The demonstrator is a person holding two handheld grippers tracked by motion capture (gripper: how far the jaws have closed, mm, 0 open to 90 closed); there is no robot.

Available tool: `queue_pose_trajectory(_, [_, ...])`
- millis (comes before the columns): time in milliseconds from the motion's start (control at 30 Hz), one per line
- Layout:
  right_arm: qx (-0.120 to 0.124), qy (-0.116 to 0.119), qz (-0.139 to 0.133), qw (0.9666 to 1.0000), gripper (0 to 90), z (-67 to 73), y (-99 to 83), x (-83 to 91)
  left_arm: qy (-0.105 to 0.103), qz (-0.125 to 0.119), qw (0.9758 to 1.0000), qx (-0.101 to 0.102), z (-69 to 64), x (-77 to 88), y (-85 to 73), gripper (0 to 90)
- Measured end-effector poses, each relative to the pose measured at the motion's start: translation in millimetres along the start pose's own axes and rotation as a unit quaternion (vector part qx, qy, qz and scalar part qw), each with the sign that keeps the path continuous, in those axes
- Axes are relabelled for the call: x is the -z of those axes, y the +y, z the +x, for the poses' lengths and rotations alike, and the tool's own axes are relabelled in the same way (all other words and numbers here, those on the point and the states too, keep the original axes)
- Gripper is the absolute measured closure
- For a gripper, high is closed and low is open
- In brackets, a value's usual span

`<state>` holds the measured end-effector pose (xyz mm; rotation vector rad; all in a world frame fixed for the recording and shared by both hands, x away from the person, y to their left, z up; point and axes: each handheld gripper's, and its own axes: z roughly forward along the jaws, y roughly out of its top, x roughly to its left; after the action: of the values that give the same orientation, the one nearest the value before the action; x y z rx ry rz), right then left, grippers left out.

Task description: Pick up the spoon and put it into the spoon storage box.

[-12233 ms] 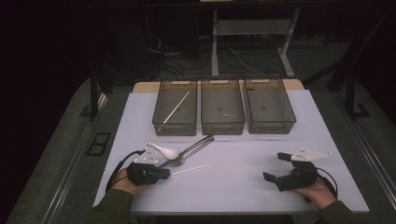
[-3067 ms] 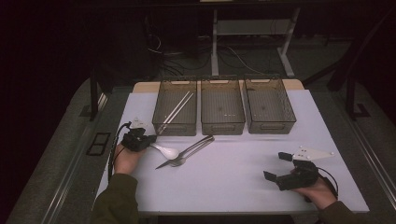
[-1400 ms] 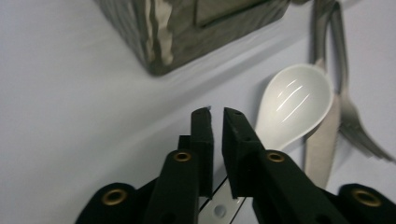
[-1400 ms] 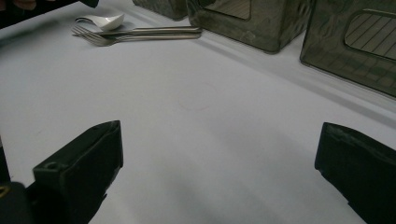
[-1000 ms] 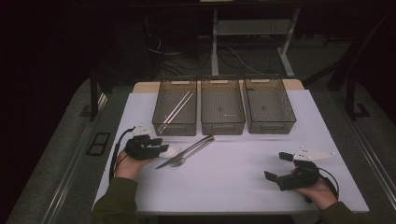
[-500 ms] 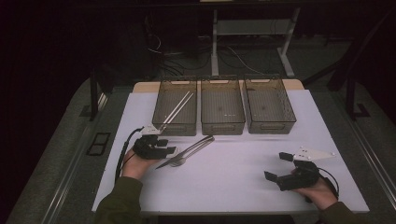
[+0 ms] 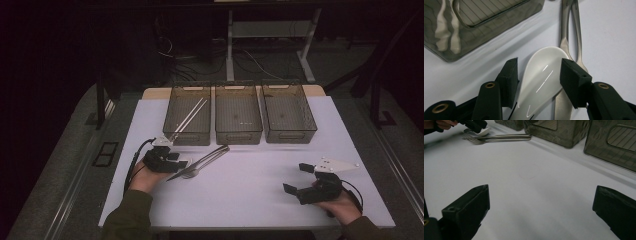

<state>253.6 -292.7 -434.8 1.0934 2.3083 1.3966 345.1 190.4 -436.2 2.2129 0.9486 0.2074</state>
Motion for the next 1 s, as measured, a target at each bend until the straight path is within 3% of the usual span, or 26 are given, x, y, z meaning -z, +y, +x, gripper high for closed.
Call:
queue_pose_trajectory(233, [-0.003, -0.001, 0.0, 1.0, 1.0, 0.3, -0.1, 0.4, 0.0, 0.006, 1.0, -0.007, -1.6, -0.2, -1.1, 47.5])
queue_pose_trajectory(567, [-0.002, -0.001, 0.0, 1.0, 1.0, 0.4, -0.1, 0.5, -0.018, 0.013, 0.9996, -0.018, -0.9, 0.3, -2.5, 54.1])
queue_pose_trajectory(1000, [0.0, -0.001, -0.001, 1.0, 1.0, 0.3, 0.0, 0.4, -0.022, 0.011, 0.9994, -0.023, 3.4, 6.6, -4.8, 75.7])
